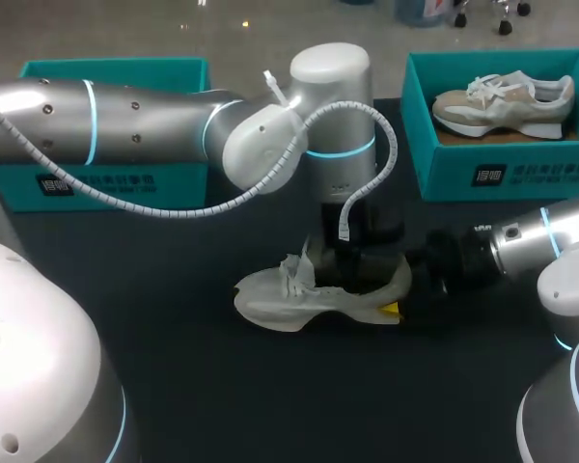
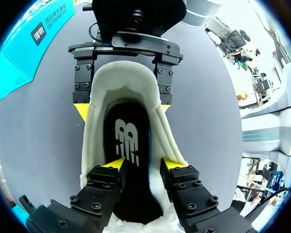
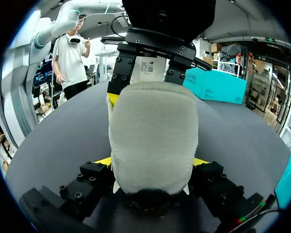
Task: Take the shoe out of the shoebox, open the shoe tongue, remove and reinsert the insole, then place the shoe into the shoebox
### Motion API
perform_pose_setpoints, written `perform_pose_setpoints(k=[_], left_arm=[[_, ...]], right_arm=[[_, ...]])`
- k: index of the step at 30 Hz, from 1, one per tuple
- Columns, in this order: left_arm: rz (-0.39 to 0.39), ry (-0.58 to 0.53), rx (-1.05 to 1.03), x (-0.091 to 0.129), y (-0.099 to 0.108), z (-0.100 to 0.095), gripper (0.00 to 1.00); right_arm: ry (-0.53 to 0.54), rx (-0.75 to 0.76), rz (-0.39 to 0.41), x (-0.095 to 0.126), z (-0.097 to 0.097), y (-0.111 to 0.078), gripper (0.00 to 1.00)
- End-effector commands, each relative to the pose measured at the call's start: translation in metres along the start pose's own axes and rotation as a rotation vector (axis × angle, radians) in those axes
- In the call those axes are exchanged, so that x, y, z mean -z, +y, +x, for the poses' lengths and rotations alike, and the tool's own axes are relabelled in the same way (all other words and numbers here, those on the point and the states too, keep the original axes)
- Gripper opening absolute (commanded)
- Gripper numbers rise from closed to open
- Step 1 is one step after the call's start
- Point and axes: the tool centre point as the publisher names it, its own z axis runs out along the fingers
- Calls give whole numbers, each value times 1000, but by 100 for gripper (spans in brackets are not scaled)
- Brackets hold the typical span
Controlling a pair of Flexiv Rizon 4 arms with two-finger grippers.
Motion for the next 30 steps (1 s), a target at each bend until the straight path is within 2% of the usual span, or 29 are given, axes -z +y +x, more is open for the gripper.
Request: perform_pose_setpoints(k=[1,10,15,18,24,26,27,28,30], left_arm=[[-11,-10,-18,-6,0,-1,46],[-4,-75,-65,-19,3,-6,47],[6,-131,-58,-25,4,-8,43],[24,-160,-45,-28,6,-10,37],[-3,-238,-23,-34,8,-15,24],[-13,-253,-16,-35,9,-16,15],[-18,-269,-12,-35,9,-16,4],[-19,-272,-13,-34,9,-16,0],[-23,-297,-9,-31,10,-17,0]], right_arm=[[-2,-1,4,-2,-1,-3,0],[-2,-1,4,-2,-1,-3,0],[-2,-1,4,-2,-1,-3,0],[-2,-1,4,-2,-1,-3,0],[-2,-1,4,-2,-1,-3,0],[-2,-1,4,-2,-1,-3,0],[-2,-1,4,-2,-1,-3,0],[-2,-1,4,-2,-1,-3,0],[-2,-1,4,-2,-1,-3,0]])
